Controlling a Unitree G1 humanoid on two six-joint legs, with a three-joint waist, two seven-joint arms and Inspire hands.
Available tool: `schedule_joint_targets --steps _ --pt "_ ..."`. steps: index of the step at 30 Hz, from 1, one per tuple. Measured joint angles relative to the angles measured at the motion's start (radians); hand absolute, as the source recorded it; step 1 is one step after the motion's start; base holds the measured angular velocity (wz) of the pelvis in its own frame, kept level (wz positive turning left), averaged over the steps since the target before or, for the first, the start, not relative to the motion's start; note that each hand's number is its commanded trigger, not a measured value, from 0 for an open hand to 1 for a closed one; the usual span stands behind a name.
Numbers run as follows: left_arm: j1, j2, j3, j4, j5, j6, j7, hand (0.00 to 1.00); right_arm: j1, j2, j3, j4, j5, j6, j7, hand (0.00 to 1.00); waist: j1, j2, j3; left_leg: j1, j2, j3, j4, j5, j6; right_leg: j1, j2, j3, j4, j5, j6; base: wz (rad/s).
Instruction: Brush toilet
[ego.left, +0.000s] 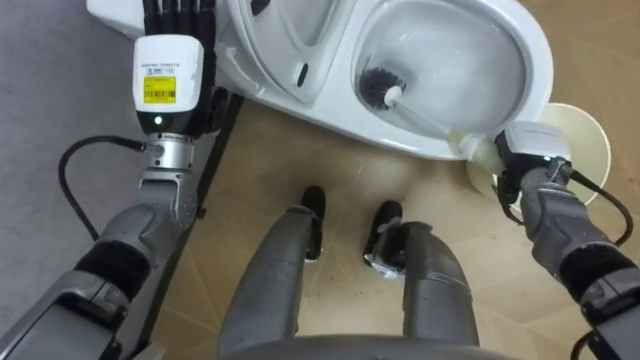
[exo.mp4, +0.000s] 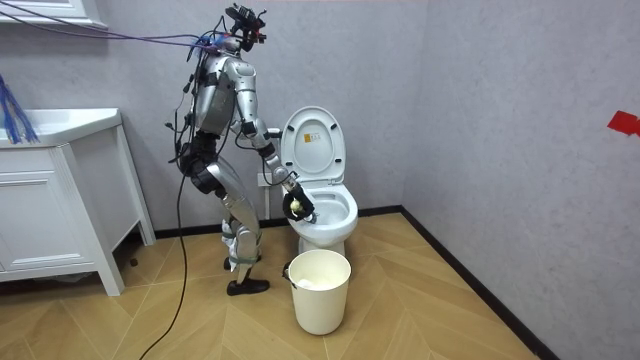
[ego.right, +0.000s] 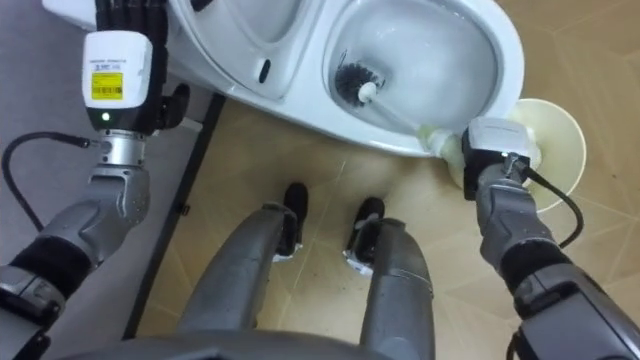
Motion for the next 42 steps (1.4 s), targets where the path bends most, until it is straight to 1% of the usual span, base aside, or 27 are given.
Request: schedule_joint_targets --steps 1,4,5,8,9,11,12,14,16,18,20,22,24,25,26,27,28,29,30,31,33,34,35,36,37,40,42 --pt "-0.007 0.0 0.0 0.001 -0.004 0.0 0.008 0.0 -0.018 -0.001 0.004 0.01 0.001 0.0 -0.001 1.0 0.002 -0.002 0.0054 -0.003 0.001 -0.001 0.0 0.001 -0.002 -0.002 0.0 -0.002 0.001 -0.001 -0.001 0.03" --pt "-0.033 0.011 -0.009 0.002 -0.005 0.0 0.034 0.0 -0.089 -0.016 0.03 0.045 0.068 -0.006 -0.016 1.0 0.006 -0.01 0.0112 -0.027 0.001 -0.004 0.002 0.012 -0.004 -0.032 -0.002 -0.005 0.01 0.003 -0.009 0.04" --pt "-0.045 0.014 -0.01 0.003 -0.005 0.001 0.047 0.0 -0.128 -0.017 0.037 0.078 0.126 -0.019 -0.024 1.0 0.011 -0.02 0.0177 -0.036 0.0 0.0 0.009 0.012 -0.005 -0.047 -0.004 0.003 0.026 0.003 -0.012 -0.03" --pt "-0.072 0.022 -0.01 0.006 -0.001 0.001 0.065 0.0 -0.214 -0.015 0.023 0.153 0.243 -0.048 -0.051 1.0 0.02 -0.037 0.0264 -0.058 0.0 0.002 0.021 0.016 -0.01 -0.076 -0.004 0.01 0.047 0.001 -0.018 -0.02" --pt "-0.076 0.025 -0.009 0.005 -0.001 0.001 0.068 0.0 -0.226 -0.015 0.009 0.155 0.26 -0.048 -0.053 1.0 0.018 -0.041 0.0276 -0.063 0.0 0.002 0.024 0.017 -0.011 -0.082 -0.004 0.01 0.052 0.0 -0.019 0.0" --pt "-0.081 0.026 0.014 -0.002 0.016 0.008 0.076 0.0 -0.265 -0.021 -0.053 0.161 0.284 -0.05 -0.053 1.0 -0.001 -0.061 0.0265 -0.078 -0.004 0.004 0.037 0.022 -0.012 -0.099 -0.015 0.006 0.075 -0.005 -0.026 0.08" --pt "-0.081 0.027 0.021 -0.001 0.026 0.014 0.078 0.0 -0.273 -0.023 -0.054 0.163 0.283 -0.051 -0.053 1.0 -0.003 -0.068 0.026 -0.079 -0.004 0.003 0.043 0.022 -0.013 -0.1 -0.015 0.007 0.078 -0.006 -0.026 0.06" --pt "-0.088 0.027 0.031 0.0 0.051 0.043 0.078 0.0 -0.28 -0.036 -0.054 0.163 0.283 -0.065 -0.053 1.0 -0.01 -0.093 0.0265 -0.079 -0.003 0.005 0.057 0.023 -0.013 -0.1 -0.016 0.007 0.086 -0.006 -0.028 0.0" --pt "-0.095 0.027 0.03 0.001 0.056 0.057 0.071 0.0 -0.28 -0.038 -0.053 0.164 0.272 -0.07 -0.053 1.0 -0.014 -0.1 0.0265 -0.079 -0.003 0.005 0.066 0.023 -0.012 -0.098 -0.016 0.007 0.087 -0.006 -0.029 -0.06" --pt "-0.101 0.026 0.028 0.0 0.06 0.065 0.045 0.0 -0.279 -0.037 -0.051 0.166 0.231 -0.067 -0.049 1.0 -0.015 -0.1 0.0264 -0.078 -0.004 0.005 0.069 0.024 -0.009 -0.093 -0.017 0.007 0.087 -0.006 -0.015 -0.07" --pt "-0.11 0.022 0.026 -0.001 0.058 0.067 0.026 0.0 -0.279 -0.035 -0.051 0.159 0.192 -0.065 -0.048 1.0 -0.015 -0.099 0.0263 -0.076 -0.005 0.005 0.07 0.021 -0.005 -0.09 -0.017 0.007 0.087 -0.003 -0.008 -0.02" --pt "-0.115 0.022 0.024 0.0 0.058 0.067 0.008 0.0 -0.268 -0.034 -0.049 0.13 0.168 -0.067 -0.043 1.0 -0.014 -0.096 0.0257 -0.075 -0.005 0.004 0.072 0.018 -0.009 -0.086 -0.017 0.006 0.086 -0.001 -0.005 0.0" --pt "-0.119 0.018 0.018 0.002 0.058 0.07 -0.01 0.0 -0.256 -0.032 -0.027 0.107 0.142 -0.062 -0.029 1.0 -0.001 -0.086 0.0271 -0.069 -0.001 0.004 0.076 0.016 -0.007 -0.076 -0.011 0.005 0.08 0.004 -0.005 -0.06" --pt "-0.118 0.015 0.009 0.009 0.057 0.071 -0.023 0.0 -0.251 -0.027 0.0 0.106 0.12 -0.057 -0.014 1.0 0.005 -0.071 0.0243 -0.063 0.003 0.002 0.079 0.012 -0.006 -0.065 -0.004 0.005 0.07 0.006 -0.002 -0.07" --pt "-0.116 0.016 0.002 0.008 0.057 0.071 -0.038 0.0 -0.244 -0.026 0.028 0.105 0.098 -0.045 0.003 1.0 0.013 -0.054 0.0247 -0.055 0.003 0.0 0.077 0.01 -0.005 -0.056 -0.003 0.005 0.065 0.007 -0.001 -0.05" --pt "-0.116 0.016 -0.003 0.008 0.057 0.071 -0.044 0.0 -0.238 -0.025 0.038 0.102 0.084 -0.037 0.013 1.0 0.017 -0.047 0.0244 -0.053 0.003 0.0 0.076 0.01 -0.004 -0.054 -0.003 0.005 0.063 0.008 0.0 -0.03" --pt "-0.114 0.015 -0.008 0.007 0.053 0.068 -0.053 0.0 -0.22 -0.024 0.046 0.088 0.057 -0.022 0.031 1.0 0.025 -0.033 0.0238 -0.053 0.003 0.0 0.07 0.01 -0.004 -0.052 -0.002 0.005 0.056 0.01 0.002 -0.03" --pt "-0.111 0.016 -0.011 0.006 0.048 0.066 -0.056 0.0 -0.204 -0.022 0.062 0.072 0.036 -0.006 0.043 1.0 0.028 -0.022 0.0231 -0.053 0.002 0.0 0.063 0.011 -0.004 -0.054 -0.001 0.005 0.049 0.013 0.001 -0.05" --pt "-0.107 0.017 -0.013 0.005 0.042 0.066 -0.054 0.0 -0.197 -0.022 0.069 0.063 0.034 0.002 0.049 1.0 0.029 -0.018 0.0218 -0.053 0.002 0.0 0.063 0.011 -0.004 -0.054 -0.001 0.005 0.049 0.014 0.001 -0.04" --pt "-0.098 0.018 -0.012 0.003 0.037 0.066 -0.051 0.0 -0.179 -0.023 0.073 0.047 0.034 0.01 0.053 1.0 0.029 -0.011 0.0176 -0.053 0.004 0.0 0.063 0.009 -0.006 -0.054 0.001 0.006 0.047 0.013 -0.002 -0.03" --pt "-0.081 0.019 -0.003 -0.001 0.037 0.058 -0.047 0.0 -0.14 -0.043 0.072 -0.032 0.016 0.024 0.068 1.0 0.026 -0.008 0.0148 -0.049 0.004 0.0 0.053 0.008 -0.008 -0.053 0.002 0.006 0.044 0.016 -0.013 0.0" --pt "-0.077 0.019 -0.001 -0.001 0.037 0.057 -0.045 0.0 -0.128 -0.05 0.072 -0.053 -0.001 0.03 0.071 1.0 0.024 -0.006 0.0135 -0.047 0.004 -0.003 0.05 0.009 -0.009 -0.05 0.004 0.005 0.039 0.017 -0.015 0.04" --pt "-0.067 0.019 0.005 -0.001 0.037 0.053 -0.042 0.0 -0.104 -0.063 0.071 -0.094 -0.019 0.032 0.079 1.0 0.021 -0.002 0.009 -0.046 0.006 -0.007 0.048 0.011 -0.008 -0.046 0.008 0.003 0.032 0.019 -0.016 0.0" --pt "-0.062 0.019 0.007 -0.001 0.037 0.05 -0.04 0.0 -0.092 -0.07 0.071 -0.116 -0.028 0.034 0.085 1.0 0.02 -0.001 0.0072 -0.045 0.007 -0.007 0.048 0.011 -0.008 -0.045 0.009 0.003 0.032 0.018 -0.016 0.0" --pt "-0.055 0.019 0.01 -0.001 0.037 0.046 -0.038 0.0 -0.065 -0.083 0.07 -0.162 -0.044 0.045 0.095 1.0 0.02 0.001 0.0046 -0.045 0.009 -0.007 0.048 0.01 -0.009 -0.044 0.011 0.003 0.029 0.018 -0.017 -0.04" --pt "-0.042 0.02 0.025 -0.004 0.037 0.035 -0.031 0.0 -0.025 -0.093 0.06 -0.233 -0.065 0.067 0.114 1.0 0.02 0.002 0.0031 -0.045 0.015 -0.007 0.046 0.008 -0.011 -0.041 0.018 0.001 0.018 0.021 -0.019 -0.04" --pt "-0.039 0.023 0.029 -0.005 0.037 0.028 -0.03 0.0 -0.015 -0.101 0.058 -0.253 -0.072 0.072 0.121 1.0 0.02 0.002 0.0027 -0.045 0.016 -0.006 0.045 0.006 -0.013 -0.04 0.019 0.002 0.016 0.021 -0.019 0.0"
